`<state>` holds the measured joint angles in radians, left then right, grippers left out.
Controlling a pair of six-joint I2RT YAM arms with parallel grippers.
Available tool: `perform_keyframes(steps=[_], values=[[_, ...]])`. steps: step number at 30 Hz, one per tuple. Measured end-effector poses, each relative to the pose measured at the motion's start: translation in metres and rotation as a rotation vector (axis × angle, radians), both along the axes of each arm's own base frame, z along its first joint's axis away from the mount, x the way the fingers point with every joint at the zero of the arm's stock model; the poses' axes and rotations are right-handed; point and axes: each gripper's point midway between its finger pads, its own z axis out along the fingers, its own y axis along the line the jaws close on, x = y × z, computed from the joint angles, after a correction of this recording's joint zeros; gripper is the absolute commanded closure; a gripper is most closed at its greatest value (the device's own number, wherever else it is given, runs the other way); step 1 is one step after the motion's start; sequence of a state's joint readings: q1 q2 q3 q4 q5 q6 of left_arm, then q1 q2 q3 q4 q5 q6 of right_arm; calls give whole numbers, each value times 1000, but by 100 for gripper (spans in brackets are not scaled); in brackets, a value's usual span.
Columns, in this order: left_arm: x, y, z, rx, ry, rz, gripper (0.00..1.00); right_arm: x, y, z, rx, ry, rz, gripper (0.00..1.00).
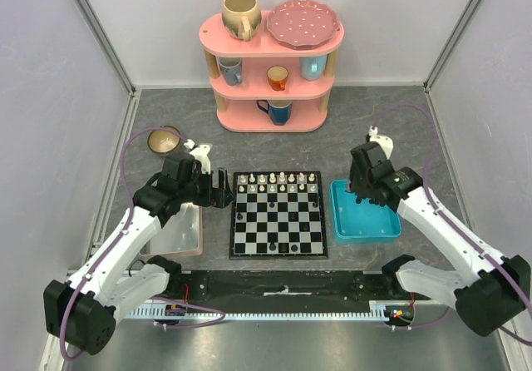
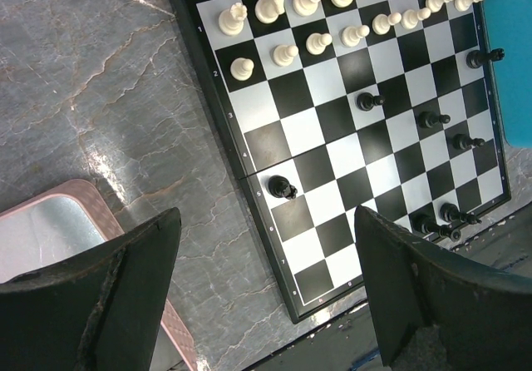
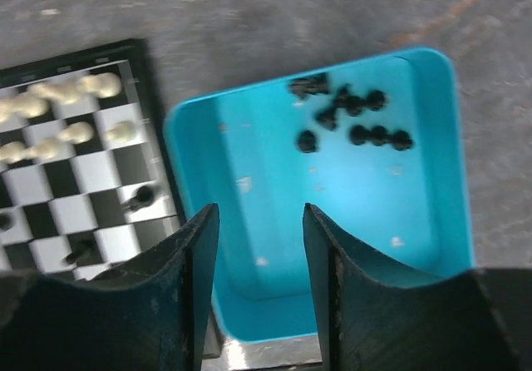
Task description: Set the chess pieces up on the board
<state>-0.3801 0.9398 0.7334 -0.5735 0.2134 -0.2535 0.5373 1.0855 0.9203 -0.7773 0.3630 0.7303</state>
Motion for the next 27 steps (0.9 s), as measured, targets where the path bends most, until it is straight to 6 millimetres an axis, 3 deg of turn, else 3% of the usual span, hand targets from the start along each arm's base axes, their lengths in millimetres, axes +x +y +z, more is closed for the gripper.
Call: perform_keyframes(steps=[4, 7, 11, 27], values=[[0, 0, 0, 0, 0, -2, 9, 0, -42, -36, -33, 100, -90, 54], [-1, -1, 0, 0, 0, -4, 9, -6, -56, -65, -26, 185, -113, 56], [-1, -1, 0, 0, 1, -4, 9, -6, -54, -80, -9, 228, -91, 57], [-1, -1, 0, 0, 2, -5, 9, 17, -52, -102, 3, 238, -48, 66]])
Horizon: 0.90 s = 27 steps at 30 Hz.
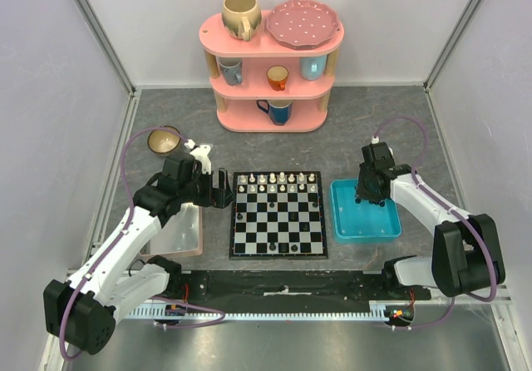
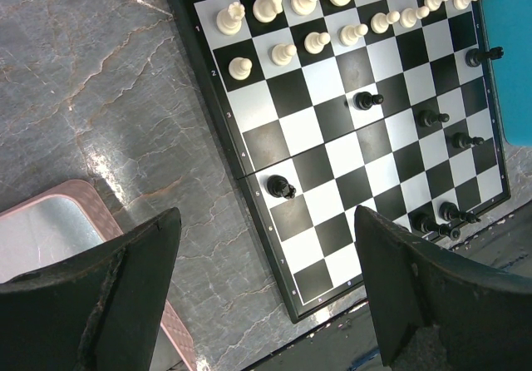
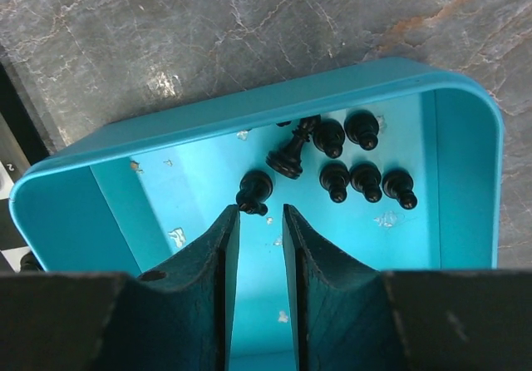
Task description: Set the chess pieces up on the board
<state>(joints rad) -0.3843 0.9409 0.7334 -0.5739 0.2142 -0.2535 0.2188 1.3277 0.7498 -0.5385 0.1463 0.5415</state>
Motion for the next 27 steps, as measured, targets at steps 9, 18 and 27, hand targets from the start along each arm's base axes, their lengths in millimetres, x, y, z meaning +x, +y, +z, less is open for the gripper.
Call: perform_keyframes(steps=[9, 18, 27], values=[[0, 0, 0, 0, 0, 0, 9, 3, 2, -7, 11, 6, 8, 68], [0, 0, 0, 0, 0, -1, 9, 1, 1, -11, 9, 22, 12, 69], [0, -1, 0, 0, 0, -3, 10, 0, 3, -11, 18, 25, 21, 92]])
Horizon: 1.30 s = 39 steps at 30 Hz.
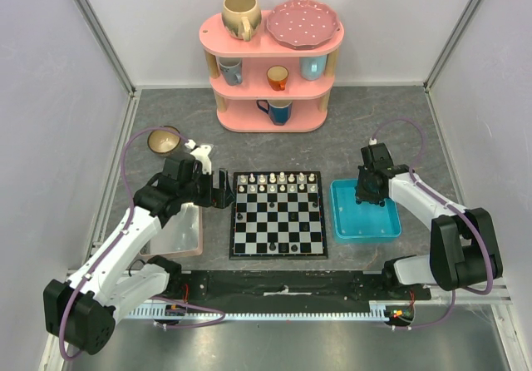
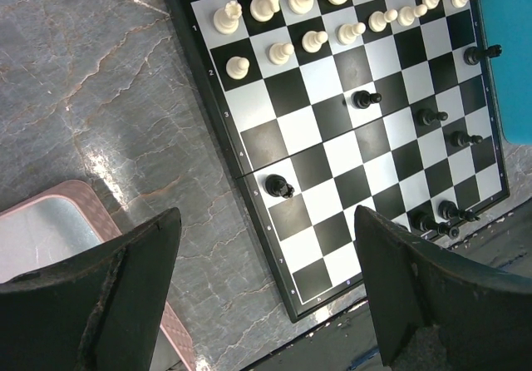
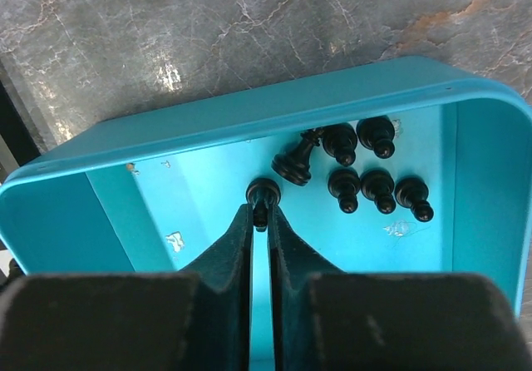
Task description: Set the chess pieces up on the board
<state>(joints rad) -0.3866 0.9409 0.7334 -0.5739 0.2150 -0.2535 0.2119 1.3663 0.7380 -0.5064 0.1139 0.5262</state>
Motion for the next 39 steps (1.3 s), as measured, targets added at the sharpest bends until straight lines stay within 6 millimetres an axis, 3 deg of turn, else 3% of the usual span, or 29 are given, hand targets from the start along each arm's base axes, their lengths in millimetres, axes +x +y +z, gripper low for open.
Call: perform_keyframes(steps=[6, 12, 14, 17, 20, 26, 31, 39], values=[[-1, 0, 2, -3, -6, -2, 11, -2, 0, 5, 2, -9, 6, 100], [-2, 4, 21, -11, -70, 15, 11, -13, 1, 39, -13, -75, 17, 100], [-2, 7, 29, -14, -103, 26, 11, -16, 16, 56, 3, -122, 51, 100], [-2, 9, 35, -16, -136, 35, 11, -31, 63, 80, 51, -175, 166, 100], [-4, 7, 35, -13, -139, 27, 11, -51, 102, 87, 94, -183, 242, 100], [-9, 5, 39, -11, -170, 12, 11, -95, 146, 87, 164, -156, 298, 100], [-9, 6, 38, -7, -173, 17, 11, -124, 172, 71, 157, -104, 346, 100], [-6, 4, 24, 19, -118, 14, 11, -148, 183, 38, 58, -37, 369, 100]])
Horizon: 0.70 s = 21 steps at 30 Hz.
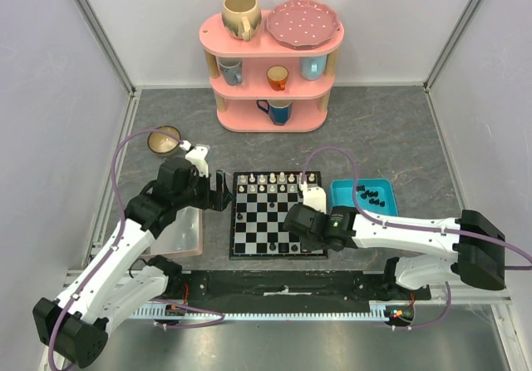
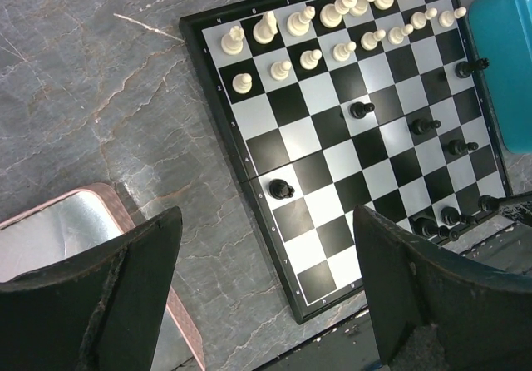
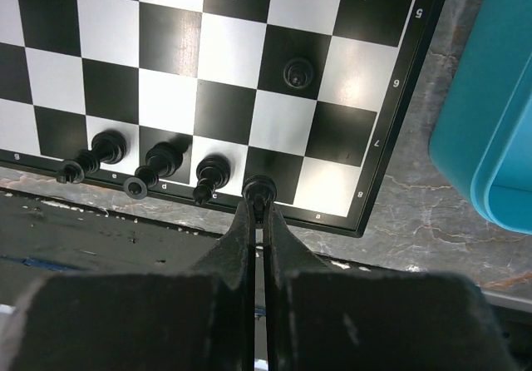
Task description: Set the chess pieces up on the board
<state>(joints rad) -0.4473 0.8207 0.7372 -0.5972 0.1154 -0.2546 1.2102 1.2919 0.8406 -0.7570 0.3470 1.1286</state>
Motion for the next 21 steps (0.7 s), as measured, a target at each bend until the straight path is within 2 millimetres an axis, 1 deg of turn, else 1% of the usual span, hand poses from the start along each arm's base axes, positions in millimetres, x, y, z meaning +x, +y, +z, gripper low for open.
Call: perform_keyframes(steps=[2, 10, 18, 21], values=[[0, 0, -1, 1, 3, 0, 11, -2, 1, -3, -10, 4, -4, 100], [1, -1, -6, 11, 22, 0, 11, -3, 2, -5, -9, 5, -24, 100], [1, -1, -6, 11, 23, 0, 11, -5, -5, -19, -46, 20, -30, 100], [1, -1, -6, 11, 23, -1, 10, -6, -7, -23, -53, 22, -31, 96]])
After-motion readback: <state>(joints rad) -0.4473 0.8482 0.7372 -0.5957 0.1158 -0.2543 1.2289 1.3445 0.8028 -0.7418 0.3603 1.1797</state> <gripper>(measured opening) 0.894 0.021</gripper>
